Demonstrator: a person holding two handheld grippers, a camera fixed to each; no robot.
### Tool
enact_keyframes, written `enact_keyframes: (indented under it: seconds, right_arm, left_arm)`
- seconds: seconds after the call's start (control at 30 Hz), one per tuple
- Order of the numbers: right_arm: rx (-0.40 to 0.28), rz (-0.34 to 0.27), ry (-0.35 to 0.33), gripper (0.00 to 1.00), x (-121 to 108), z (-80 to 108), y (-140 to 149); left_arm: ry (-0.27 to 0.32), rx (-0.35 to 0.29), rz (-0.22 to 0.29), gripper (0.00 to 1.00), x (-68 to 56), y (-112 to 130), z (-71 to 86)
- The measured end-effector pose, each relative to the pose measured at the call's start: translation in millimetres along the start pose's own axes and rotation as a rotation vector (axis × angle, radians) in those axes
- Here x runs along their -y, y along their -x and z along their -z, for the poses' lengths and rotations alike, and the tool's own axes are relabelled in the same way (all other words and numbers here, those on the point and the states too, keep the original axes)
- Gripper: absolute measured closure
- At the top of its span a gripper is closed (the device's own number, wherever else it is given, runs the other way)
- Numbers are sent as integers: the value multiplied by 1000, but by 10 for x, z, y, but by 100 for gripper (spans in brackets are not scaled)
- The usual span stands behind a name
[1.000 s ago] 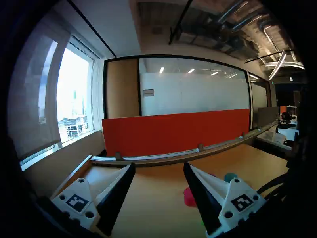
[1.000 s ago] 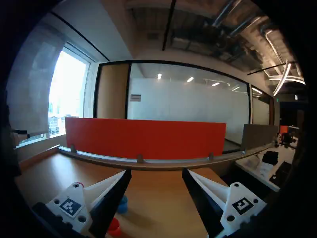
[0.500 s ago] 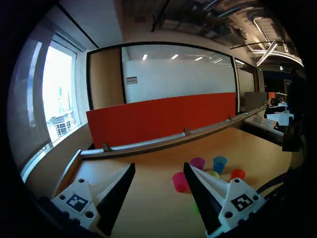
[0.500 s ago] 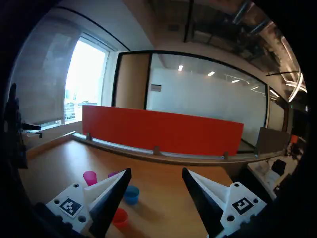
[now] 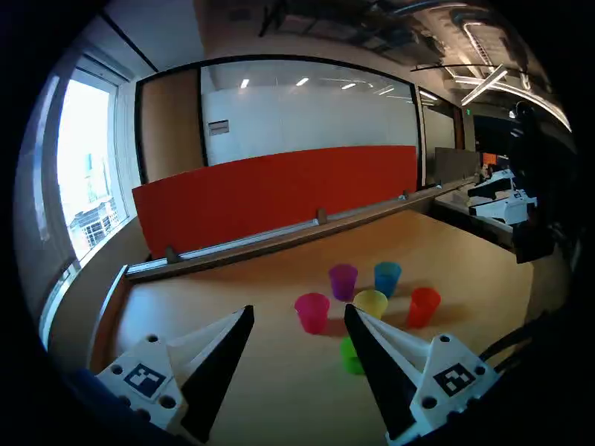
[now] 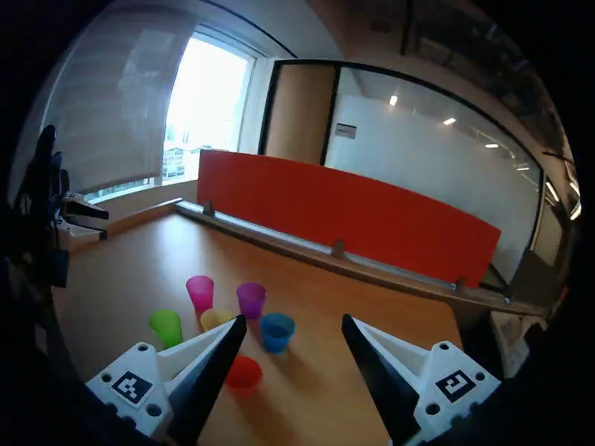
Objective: Pour water
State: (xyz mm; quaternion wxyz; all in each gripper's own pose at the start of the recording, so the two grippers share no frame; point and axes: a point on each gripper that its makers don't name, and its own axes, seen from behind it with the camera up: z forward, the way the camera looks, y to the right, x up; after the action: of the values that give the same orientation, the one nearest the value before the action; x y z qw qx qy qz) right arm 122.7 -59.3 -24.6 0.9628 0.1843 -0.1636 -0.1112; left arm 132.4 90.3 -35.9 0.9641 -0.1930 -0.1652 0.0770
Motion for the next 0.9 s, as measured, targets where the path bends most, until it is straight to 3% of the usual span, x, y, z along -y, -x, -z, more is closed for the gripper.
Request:
enact_keyframes:
  seconds: [0.5, 0.9]
  right_arm:
    - [34, 38, -70, 0, 85, -230, 81]
    - [61, 54, -95, 0, 99, -403, 192]
  left_arm:
    - [122, 144, -16, 10, -511, 666, -355]
    - [197, 265, -68, 10, -768, 1236, -638]
